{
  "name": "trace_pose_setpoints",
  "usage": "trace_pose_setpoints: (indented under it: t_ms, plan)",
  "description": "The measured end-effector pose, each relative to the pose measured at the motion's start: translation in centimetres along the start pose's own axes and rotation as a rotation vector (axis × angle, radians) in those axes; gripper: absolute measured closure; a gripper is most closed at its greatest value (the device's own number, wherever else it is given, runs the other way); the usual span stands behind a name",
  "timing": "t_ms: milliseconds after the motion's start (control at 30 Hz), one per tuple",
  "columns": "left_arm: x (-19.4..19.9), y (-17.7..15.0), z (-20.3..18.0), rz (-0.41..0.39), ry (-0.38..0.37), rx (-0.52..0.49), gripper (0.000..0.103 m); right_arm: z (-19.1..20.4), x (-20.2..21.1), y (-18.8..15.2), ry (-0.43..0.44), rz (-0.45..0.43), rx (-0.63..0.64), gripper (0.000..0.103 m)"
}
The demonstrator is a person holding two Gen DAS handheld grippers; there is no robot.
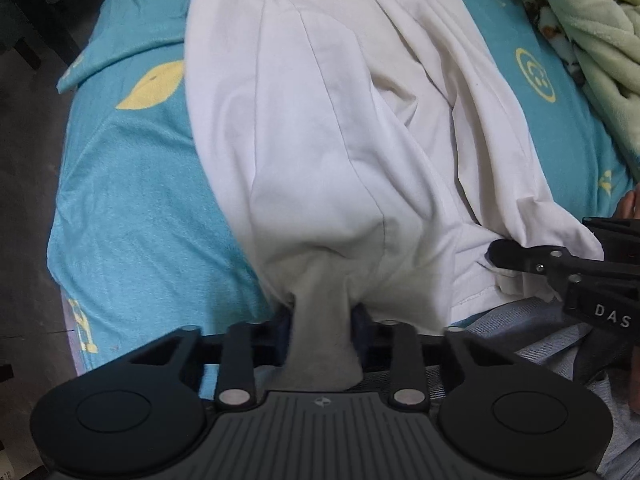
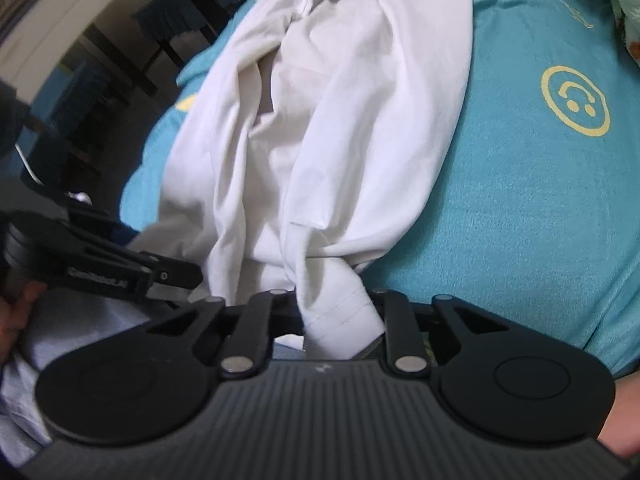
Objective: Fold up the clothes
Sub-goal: 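Fold the held hem up toward the collar with both tools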
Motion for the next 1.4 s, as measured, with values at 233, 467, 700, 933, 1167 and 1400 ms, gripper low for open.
trace_pose_setpoints:
  t_ms: [233,467,700,933,1167,1400]
  plan:
    - [6.0,0.0,1.7,-0.188,-0.166,0.169,0.095,0.0,4.3,1.5,0.059,-0.187,-0.016,0.086]
    - [14.4,0.8,3.8,-0.411,-0.314,0.320,0.096,1.4,10.3,4.4,0.109,-0.351,-0.002,0.087]
    - [20.0,-3.2,3.0,-0.521,-0.376,0.368,0.096,4.5,15.5,4.0,0.071,-0.415,0.112,0.088]
    - [20.0,-12.3,0.5,-0.488,-0.409,0.382,0.096,5.4,19.2,-2.9,0.072,-0.405,0.128,0.088]
    - [20.2,-11.9,0.9,-0.560,-0.359,0.347,0.096,4.2,20.1,-4.5,0.074,-0.426,0.081,0.088]
    - [18.4,-1.9,2.7,-0.643,-0.251,0.318,0.096,1.7,17.0,5.6,0.058,-0.435,0.072,0.088]
Point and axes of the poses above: each gripper's, at about its wrist camera, not at the fingertips, and x roughly against the way its jaws point, z to its left, y to its top, the point moved 1 cm from there along -x, roughly the way its jaws point, and after that the axes turned 13 degrees about y, right-handed, at the moved point
